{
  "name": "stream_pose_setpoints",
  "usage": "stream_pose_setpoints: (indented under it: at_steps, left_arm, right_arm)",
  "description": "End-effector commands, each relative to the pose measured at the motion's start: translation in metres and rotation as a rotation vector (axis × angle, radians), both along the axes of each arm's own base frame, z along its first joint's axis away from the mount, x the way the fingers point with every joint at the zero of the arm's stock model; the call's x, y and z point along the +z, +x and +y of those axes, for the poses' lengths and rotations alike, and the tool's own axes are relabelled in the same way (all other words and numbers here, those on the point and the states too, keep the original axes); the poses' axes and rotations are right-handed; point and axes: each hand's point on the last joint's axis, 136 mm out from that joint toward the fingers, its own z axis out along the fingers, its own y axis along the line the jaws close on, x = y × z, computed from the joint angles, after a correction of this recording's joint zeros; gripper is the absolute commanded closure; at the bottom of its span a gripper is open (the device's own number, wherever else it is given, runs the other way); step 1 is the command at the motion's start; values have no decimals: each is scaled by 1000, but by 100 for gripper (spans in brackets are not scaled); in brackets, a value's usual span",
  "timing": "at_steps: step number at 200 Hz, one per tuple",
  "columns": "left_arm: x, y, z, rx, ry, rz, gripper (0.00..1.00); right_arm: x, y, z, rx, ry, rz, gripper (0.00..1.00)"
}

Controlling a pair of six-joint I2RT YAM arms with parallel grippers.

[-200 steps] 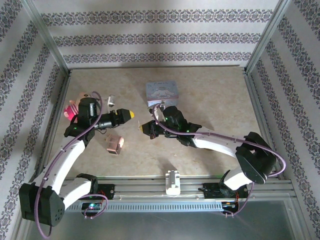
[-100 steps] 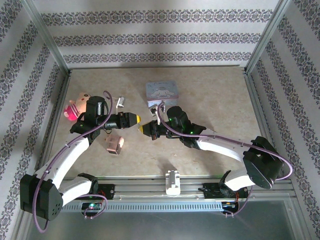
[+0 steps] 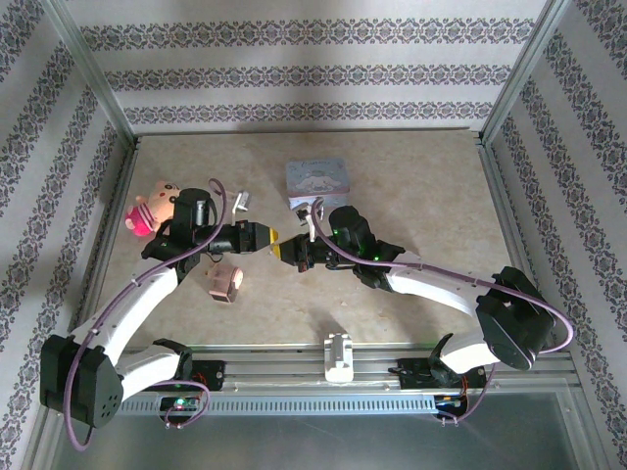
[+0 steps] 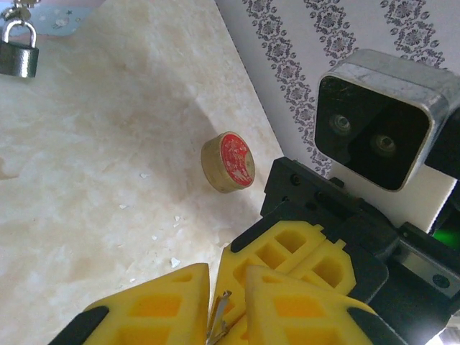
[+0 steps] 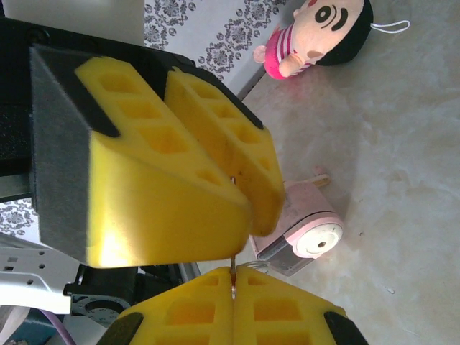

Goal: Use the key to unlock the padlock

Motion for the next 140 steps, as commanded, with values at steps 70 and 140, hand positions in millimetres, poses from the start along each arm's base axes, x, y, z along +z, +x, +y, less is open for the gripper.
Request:
stream_pose_setpoints:
  at_steps: [70, 140]
  left_arm:
    - [10, 9, 1, 69, 22, -57, 100]
    - [0, 31, 51, 457, 180, 109, 100]
  right_arm:
    - [-2, 10, -4, -52, -11, 0, 82]
    - [-7, 32, -22, -309, -263, -153, 74]
